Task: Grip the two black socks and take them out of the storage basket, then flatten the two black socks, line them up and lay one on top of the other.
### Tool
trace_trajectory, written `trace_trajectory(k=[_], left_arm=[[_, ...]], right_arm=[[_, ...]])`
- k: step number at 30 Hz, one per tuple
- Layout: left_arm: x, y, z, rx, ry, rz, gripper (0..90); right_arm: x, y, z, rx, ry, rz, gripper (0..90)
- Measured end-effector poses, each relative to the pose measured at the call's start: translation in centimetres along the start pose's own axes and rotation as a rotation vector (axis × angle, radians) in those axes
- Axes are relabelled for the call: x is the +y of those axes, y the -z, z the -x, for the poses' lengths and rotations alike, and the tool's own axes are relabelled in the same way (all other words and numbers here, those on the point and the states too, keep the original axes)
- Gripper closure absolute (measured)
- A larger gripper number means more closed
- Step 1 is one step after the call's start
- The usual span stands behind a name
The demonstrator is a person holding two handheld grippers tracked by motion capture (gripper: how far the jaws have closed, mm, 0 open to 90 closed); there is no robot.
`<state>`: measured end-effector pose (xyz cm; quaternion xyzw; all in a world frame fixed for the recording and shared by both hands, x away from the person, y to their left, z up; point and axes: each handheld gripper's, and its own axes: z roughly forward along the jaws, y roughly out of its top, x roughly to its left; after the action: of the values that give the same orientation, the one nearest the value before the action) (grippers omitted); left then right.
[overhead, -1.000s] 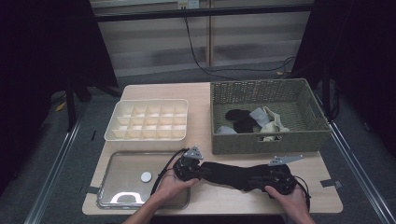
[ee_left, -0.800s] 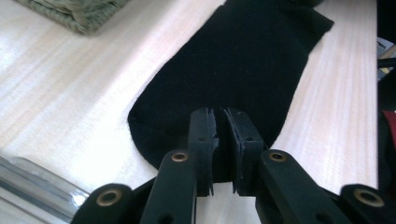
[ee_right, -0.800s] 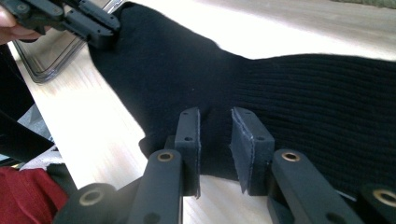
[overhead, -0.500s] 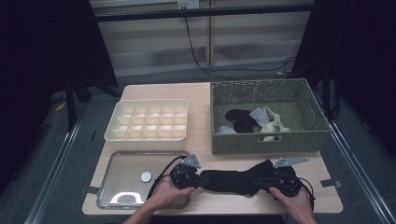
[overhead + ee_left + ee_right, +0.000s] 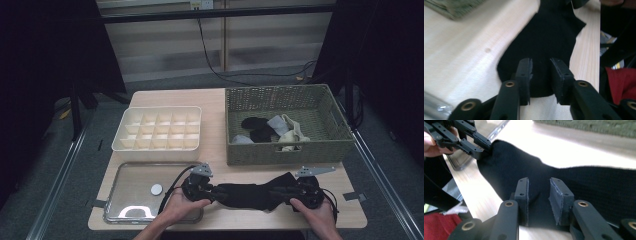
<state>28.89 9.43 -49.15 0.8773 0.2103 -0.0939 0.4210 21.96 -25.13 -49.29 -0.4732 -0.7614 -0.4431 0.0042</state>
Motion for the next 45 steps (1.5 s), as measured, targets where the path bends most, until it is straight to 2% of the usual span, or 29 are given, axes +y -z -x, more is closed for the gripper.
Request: trace_trajectory(k=[5, 9, 13, 20, 21, 24, 29, 31, 33, 36, 40, 42, 45], left_arm=[[0.2, 1.3, -0.5, 0.024, 0.021, 0.04, 59.7], [0.2, 2.4, -1.0, 0.048, 0.041, 0.062, 51.8], [-0.4, 3.6, -1.2, 0.074, 0.048, 0.062, 48.1], [-1.9, 6.1, -1.5, 0.12, 0.077, 0.086, 43.0], [-2.1, 6.4, -1.5, 0.125, 0.082, 0.087, 43.0], [-2.8, 7.3, -1.5, 0.141, 0.092, 0.093, 40.8], [-3.8, 8.3, -1.4, 0.164, 0.109, 0.106, 37.6], [-4.1, 8.5, -1.1, 0.151, 0.105, 0.117, 36.5], [-4.1, 8.4, -0.8, 0.158, 0.084, 0.11, 35.8], [-4.2, 8.6, -1.1, 0.185, 0.085, 0.108, 34.2], [-4.7, 9.5, -1.7, 0.221, 0.119, 0.137, 30.8], [-4.9, 9.7, -1.8, 0.237, 0.131, 0.143, 29.8], [-5.0, 9.7, -1.8, 0.239, 0.131, 0.143, 29.2]], right_arm=[[0.8, 0.0, 0.2, 0.008, 0.004, 0.043, 62.5], [1.4, 0.2, 0.3, 0.01, 0.014, 0.066, 51.7], [2.0, 0.4, 0.3, 0.006, 0.016, 0.086, 44.9], [3.3, 0.2, 0.1, 0.005, 0.024, 0.099, 40.6], [3.6, 0.4, -0.1, 0.005, 0.014, 0.106, 40.6], [4.5, 0.6, -0.5, 0.013, 0.027, 0.115, 37.7], [6.3, 0.8, -1.4, 0.016, 0.054, 0.115, 36.7], [7.1, 0.9, -1.7, 0.017, 0.065, 0.11, 37.3], [7.9, 1.2, -2.2, 0.024, 0.082, 0.115, 39.2], [9.2, 1.6, -2.6, 0.025, 0.1, 0.123, 41.0], [11.1, 2.3, -2.9, 0.025, 0.112, 0.159, 41.6], [12.1, 2.6, -3.0, 0.016, 0.109, 0.151, 42.0], [13.5, 2.4, -2.3, -0.005, 0.112, 0.143, 44.7]])
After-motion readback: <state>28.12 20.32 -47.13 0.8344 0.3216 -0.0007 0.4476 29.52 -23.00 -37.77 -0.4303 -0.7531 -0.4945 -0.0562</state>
